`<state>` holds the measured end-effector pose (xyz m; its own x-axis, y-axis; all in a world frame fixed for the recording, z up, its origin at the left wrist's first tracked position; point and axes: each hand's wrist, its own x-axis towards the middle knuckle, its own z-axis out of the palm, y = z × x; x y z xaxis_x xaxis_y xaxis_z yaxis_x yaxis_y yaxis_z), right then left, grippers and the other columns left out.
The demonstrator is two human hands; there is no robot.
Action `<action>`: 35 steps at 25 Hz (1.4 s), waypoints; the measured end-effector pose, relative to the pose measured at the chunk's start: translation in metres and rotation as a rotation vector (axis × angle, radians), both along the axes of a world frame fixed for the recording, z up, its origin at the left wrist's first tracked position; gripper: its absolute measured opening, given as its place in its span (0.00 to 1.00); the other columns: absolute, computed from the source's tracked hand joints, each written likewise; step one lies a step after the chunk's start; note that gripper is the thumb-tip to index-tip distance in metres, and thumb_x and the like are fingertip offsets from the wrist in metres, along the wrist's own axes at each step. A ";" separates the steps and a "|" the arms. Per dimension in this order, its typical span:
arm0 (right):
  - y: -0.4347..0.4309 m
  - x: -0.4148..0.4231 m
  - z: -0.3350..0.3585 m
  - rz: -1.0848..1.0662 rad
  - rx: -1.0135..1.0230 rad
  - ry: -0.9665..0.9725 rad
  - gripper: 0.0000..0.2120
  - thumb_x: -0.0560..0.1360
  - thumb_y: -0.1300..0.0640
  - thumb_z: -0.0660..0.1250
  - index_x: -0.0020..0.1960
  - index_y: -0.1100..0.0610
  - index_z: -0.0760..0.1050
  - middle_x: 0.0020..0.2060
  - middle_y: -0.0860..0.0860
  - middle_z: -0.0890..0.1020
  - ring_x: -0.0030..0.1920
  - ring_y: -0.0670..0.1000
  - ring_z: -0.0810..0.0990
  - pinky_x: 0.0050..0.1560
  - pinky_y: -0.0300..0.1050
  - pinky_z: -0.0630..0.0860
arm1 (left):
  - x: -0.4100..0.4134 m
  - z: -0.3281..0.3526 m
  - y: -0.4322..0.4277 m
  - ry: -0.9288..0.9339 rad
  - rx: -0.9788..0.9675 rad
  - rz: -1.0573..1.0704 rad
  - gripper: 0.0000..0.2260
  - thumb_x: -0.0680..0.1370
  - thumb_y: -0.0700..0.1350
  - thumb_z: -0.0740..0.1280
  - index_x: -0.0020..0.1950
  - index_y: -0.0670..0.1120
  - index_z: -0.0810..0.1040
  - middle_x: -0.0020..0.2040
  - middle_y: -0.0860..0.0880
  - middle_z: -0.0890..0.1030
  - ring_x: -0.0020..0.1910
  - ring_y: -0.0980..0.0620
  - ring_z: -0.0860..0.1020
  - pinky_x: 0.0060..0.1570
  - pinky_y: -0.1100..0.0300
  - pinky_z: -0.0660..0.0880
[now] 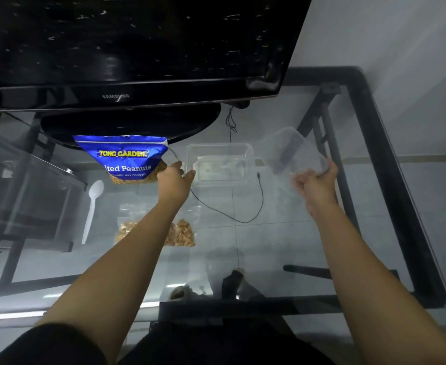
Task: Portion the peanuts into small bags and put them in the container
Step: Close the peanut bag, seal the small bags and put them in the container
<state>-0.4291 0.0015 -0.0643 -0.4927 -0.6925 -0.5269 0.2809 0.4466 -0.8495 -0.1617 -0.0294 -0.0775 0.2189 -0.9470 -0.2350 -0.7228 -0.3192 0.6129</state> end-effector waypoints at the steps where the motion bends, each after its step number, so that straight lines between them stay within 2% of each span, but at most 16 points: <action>1: 0.002 0.001 -0.008 0.020 0.034 0.033 0.40 0.72 0.75 0.63 0.74 0.49 0.50 0.54 0.50 0.69 0.49 0.49 0.75 0.54 0.48 0.78 | -0.001 -0.002 -0.001 0.005 0.001 0.013 0.17 0.78 0.41 0.64 0.64 0.35 0.72 0.42 0.41 0.80 0.47 0.41 0.78 0.49 0.54 0.73; 4: 0.008 0.004 -0.030 0.067 0.138 0.254 0.38 0.71 0.69 0.67 0.73 0.52 0.52 0.53 0.54 0.72 0.46 0.51 0.76 0.55 0.51 0.78 | -0.002 -0.007 -0.006 -0.013 -0.013 0.050 0.12 0.77 0.36 0.62 0.59 0.35 0.76 0.48 0.34 0.80 0.45 0.38 0.79 0.43 0.54 0.74; 6: 0.010 0.005 -0.038 0.102 0.197 0.421 0.36 0.68 0.62 0.72 0.71 0.58 0.57 0.57 0.59 0.74 0.53 0.56 0.77 0.56 0.49 0.76 | -0.003 -0.010 -0.007 -0.037 -0.018 0.049 0.11 0.77 0.35 0.61 0.57 0.34 0.76 0.47 0.34 0.80 0.44 0.38 0.79 0.41 0.54 0.75; 9: 0.012 0.009 -0.039 0.181 0.368 0.720 0.36 0.68 0.53 0.74 0.69 0.62 0.60 0.65 0.61 0.67 0.64 0.61 0.68 0.59 0.53 0.71 | -0.001 -0.011 -0.008 -0.044 -0.020 0.032 0.12 0.77 0.38 0.63 0.59 0.34 0.75 0.48 0.35 0.81 0.46 0.39 0.79 0.42 0.56 0.73; 10: 0.014 0.012 -0.035 0.205 0.386 0.842 0.36 0.68 0.51 0.73 0.69 0.61 0.61 0.67 0.61 0.65 0.66 0.62 0.66 0.61 0.56 0.70 | 0.000 -0.011 -0.007 -0.050 -0.023 0.023 0.13 0.77 0.40 0.64 0.58 0.34 0.75 0.49 0.36 0.81 0.47 0.39 0.79 0.43 0.57 0.71; 12: 0.022 0.029 -0.028 0.259 0.242 1.002 0.30 0.71 0.52 0.70 0.69 0.60 0.62 0.69 0.60 0.63 0.68 0.61 0.64 0.66 0.57 0.68 | 0.007 -0.009 -0.001 -0.078 -0.065 -0.007 0.14 0.77 0.43 0.64 0.57 0.34 0.75 0.51 0.37 0.81 0.49 0.40 0.79 0.45 0.57 0.71; 14: 0.038 0.060 -0.026 0.440 0.031 1.033 0.25 0.75 0.56 0.66 0.69 0.58 0.63 0.71 0.58 0.63 0.70 0.58 0.62 0.69 0.54 0.66 | 0.019 -0.008 0.017 -0.061 -0.130 -0.070 0.14 0.78 0.42 0.63 0.59 0.34 0.74 0.53 0.36 0.80 0.51 0.39 0.79 0.49 0.55 0.74; 16: 0.061 0.102 -0.031 0.776 -0.166 1.002 0.23 0.77 0.59 0.62 0.70 0.58 0.63 0.72 0.56 0.64 0.72 0.56 0.62 0.72 0.53 0.63 | 0.040 -0.013 0.047 -0.062 -0.176 -0.176 0.16 0.78 0.39 0.62 0.64 0.35 0.72 0.59 0.34 0.78 0.57 0.37 0.77 0.56 0.50 0.75; 18: 0.081 0.142 -0.041 1.085 -0.294 0.972 0.23 0.79 0.59 0.59 0.73 0.58 0.60 0.74 0.56 0.61 0.74 0.55 0.59 0.74 0.50 0.57 | 0.071 -0.023 0.084 -0.159 -0.198 -0.275 0.18 0.79 0.40 0.59 0.68 0.37 0.69 0.66 0.35 0.73 0.64 0.37 0.73 0.62 0.47 0.72; 20: 0.091 0.173 -0.051 1.242 -0.325 0.969 0.25 0.80 0.58 0.56 0.75 0.58 0.55 0.76 0.54 0.55 0.76 0.54 0.53 0.74 0.46 0.50 | 0.102 -0.033 0.118 -0.289 -0.213 -0.367 0.20 0.79 0.45 0.55 0.69 0.38 0.68 0.67 0.36 0.72 0.67 0.38 0.70 0.63 0.44 0.70; 23: 0.093 0.196 -0.063 1.304 -0.293 0.985 0.23 0.81 0.56 0.53 0.75 0.57 0.54 0.76 0.52 0.54 0.77 0.53 0.51 0.74 0.46 0.48 | 0.123 -0.047 0.143 -0.452 -0.212 -0.519 0.21 0.77 0.44 0.54 0.67 0.38 0.71 0.65 0.38 0.75 0.66 0.38 0.72 0.60 0.43 0.72; 25: 0.095 0.197 -0.068 1.358 -0.258 1.059 0.22 0.81 0.54 0.50 0.73 0.58 0.61 0.75 0.54 0.61 0.75 0.55 0.58 0.74 0.51 0.59 | 0.120 -0.053 0.144 -0.530 -0.238 -0.614 0.20 0.76 0.42 0.55 0.65 0.38 0.73 0.63 0.39 0.77 0.64 0.38 0.73 0.61 0.42 0.71; 27: 0.097 0.187 -0.069 1.378 -0.203 1.091 0.23 0.78 0.52 0.48 0.67 0.58 0.71 0.70 0.55 0.70 0.70 0.57 0.69 0.64 0.55 0.73 | 0.111 -0.058 0.142 -0.605 -0.274 -0.679 0.20 0.75 0.42 0.55 0.63 0.38 0.75 0.61 0.40 0.79 0.63 0.40 0.75 0.62 0.43 0.69; 28: 0.098 0.177 -0.069 1.365 -0.177 1.097 0.24 0.77 0.51 0.48 0.66 0.58 0.72 0.69 0.55 0.71 0.69 0.58 0.70 0.62 0.56 0.74 | 0.102 -0.058 0.141 -0.649 -0.288 -0.707 0.20 0.74 0.42 0.54 0.63 0.39 0.76 0.60 0.41 0.80 0.62 0.41 0.76 0.62 0.42 0.68; 32: 0.107 0.138 -0.062 1.197 -0.131 1.105 0.19 0.79 0.54 0.54 0.70 0.54 0.68 0.74 0.57 0.60 0.73 0.60 0.60 0.70 0.53 0.62 | 0.052 -0.055 0.139 -0.620 -0.263 -0.761 0.18 0.73 0.40 0.60 0.61 0.39 0.78 0.59 0.43 0.81 0.62 0.42 0.76 0.61 0.42 0.69; 35: 0.110 0.118 -0.052 1.010 -0.061 0.937 0.18 0.79 0.59 0.58 0.68 0.51 0.70 0.76 0.55 0.50 0.74 0.55 0.53 0.70 0.42 0.53 | 0.023 -0.055 0.139 -0.380 -0.216 -0.742 0.17 0.74 0.38 0.64 0.63 0.39 0.75 0.62 0.41 0.78 0.67 0.39 0.71 0.63 0.44 0.70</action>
<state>-0.3114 0.1113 -0.1165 0.0825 -0.9682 -0.2362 -0.8221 0.0679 -0.5653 -0.1389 0.1094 -0.1324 -0.4470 -0.8918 -0.0691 -0.8667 0.4127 0.2804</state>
